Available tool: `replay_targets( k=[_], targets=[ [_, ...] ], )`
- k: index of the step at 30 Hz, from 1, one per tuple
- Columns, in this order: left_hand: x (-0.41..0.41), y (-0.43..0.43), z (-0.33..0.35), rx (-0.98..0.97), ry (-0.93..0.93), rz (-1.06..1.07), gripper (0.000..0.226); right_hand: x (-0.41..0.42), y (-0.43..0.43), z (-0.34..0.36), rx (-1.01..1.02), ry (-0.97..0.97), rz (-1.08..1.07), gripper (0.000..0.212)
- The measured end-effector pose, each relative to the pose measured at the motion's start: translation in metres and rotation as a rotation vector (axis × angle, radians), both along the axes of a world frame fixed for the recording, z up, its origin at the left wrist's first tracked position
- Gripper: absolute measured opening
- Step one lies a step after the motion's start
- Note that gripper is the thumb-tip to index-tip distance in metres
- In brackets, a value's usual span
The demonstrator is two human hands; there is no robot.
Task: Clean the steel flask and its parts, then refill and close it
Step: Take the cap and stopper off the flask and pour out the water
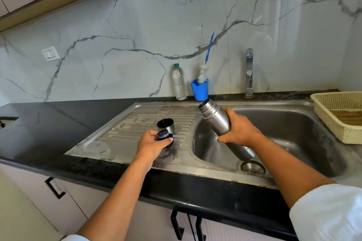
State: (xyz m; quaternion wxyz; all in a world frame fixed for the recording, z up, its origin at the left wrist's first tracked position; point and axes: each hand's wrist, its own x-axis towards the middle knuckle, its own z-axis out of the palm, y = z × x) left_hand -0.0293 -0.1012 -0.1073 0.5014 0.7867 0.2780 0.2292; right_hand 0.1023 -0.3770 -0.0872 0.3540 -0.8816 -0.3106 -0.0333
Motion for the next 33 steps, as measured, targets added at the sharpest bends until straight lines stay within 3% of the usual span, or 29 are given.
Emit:
replay_targets(
  k=[13, 17, 19, 22, 26, 31, 33],
  targets=[
    [-0.006, -0.005, 0.005, 0.170, 0.104, -0.036, 0.049, -0.001, -0.001, 0.000, -0.001, 0.009, -0.006, 0.094],
    [-0.012, -0.011, 0.014, 0.230, 0.130, -0.063, 0.064, -0.001, -0.002, 0.000, 0.023, 0.023, -0.015, 0.094],
    [-0.013, -0.021, 0.021, 0.329, 0.085, -0.037, 0.069, -0.001, -0.003, 0.000, 0.047, 0.025, -0.029, 0.094],
    [-0.007, -0.043, 0.032, 0.426, -0.073, -0.015, 0.051, 0.000, -0.005, 0.001, 0.090, 0.046, -0.060, 0.092],
    [0.022, -0.078, 0.038, 0.367, -0.136, -0.233, 0.044, 0.003, -0.008, 0.002, 0.237, 0.116, -0.126, 0.088],
    [0.067, -0.122, 0.044, 0.346, 0.058, -0.610, 0.087, 0.008, -0.011, 0.008, 0.453, 0.190, -0.207, 0.078],
    [0.083, -0.135, 0.043, 0.339, 0.096, -0.716, 0.091, 0.010, -0.014, 0.008, 0.561, 0.237, -0.231, 0.073]
  ],
)
